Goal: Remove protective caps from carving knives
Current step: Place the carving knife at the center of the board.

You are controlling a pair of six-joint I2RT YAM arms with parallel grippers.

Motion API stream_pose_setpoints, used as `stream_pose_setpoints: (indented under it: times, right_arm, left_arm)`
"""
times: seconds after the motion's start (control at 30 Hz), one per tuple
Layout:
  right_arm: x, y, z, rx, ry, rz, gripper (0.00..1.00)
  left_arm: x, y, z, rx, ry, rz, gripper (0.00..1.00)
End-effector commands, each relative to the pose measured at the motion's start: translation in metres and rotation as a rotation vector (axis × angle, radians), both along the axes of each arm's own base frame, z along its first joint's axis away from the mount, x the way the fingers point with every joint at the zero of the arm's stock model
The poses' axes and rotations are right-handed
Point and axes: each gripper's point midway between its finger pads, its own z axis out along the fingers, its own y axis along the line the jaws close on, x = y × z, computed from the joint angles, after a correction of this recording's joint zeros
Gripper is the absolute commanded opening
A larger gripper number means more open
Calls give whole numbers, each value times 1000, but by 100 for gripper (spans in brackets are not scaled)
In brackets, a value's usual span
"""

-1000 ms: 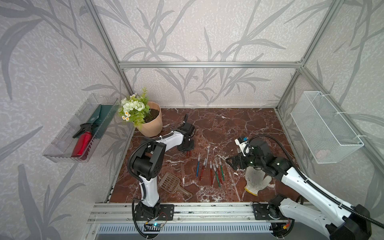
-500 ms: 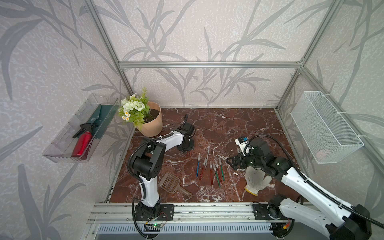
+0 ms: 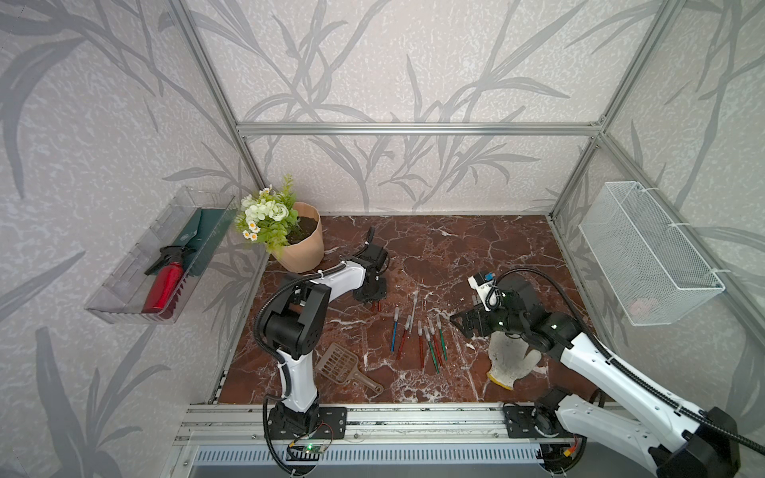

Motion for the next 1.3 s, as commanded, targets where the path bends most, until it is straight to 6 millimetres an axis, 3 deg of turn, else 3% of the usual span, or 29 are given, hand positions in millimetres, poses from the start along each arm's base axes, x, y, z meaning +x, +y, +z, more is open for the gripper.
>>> stream_pose_setpoints:
  times: [0.0, 0.53, 1.03, 1.27]
  right_arm:
    - [-2, -1, 0, -5, -12, 11, 99]
    - [-4, 0, 1, 3, -11, 13, 99]
    - [-6, 0, 0, 23, -12, 6, 99]
    - [-8, 2, 2, 48, -14, 12, 99]
  left_arm:
    - [0, 3, 1, 15, 21, 8, 17]
    - [-1, -2, 24, -37, -8, 36, 21]
    - [-16, 1, 31, -60, -17, 36, 21]
    - [-36, -4, 39, -114, -27, 35, 21]
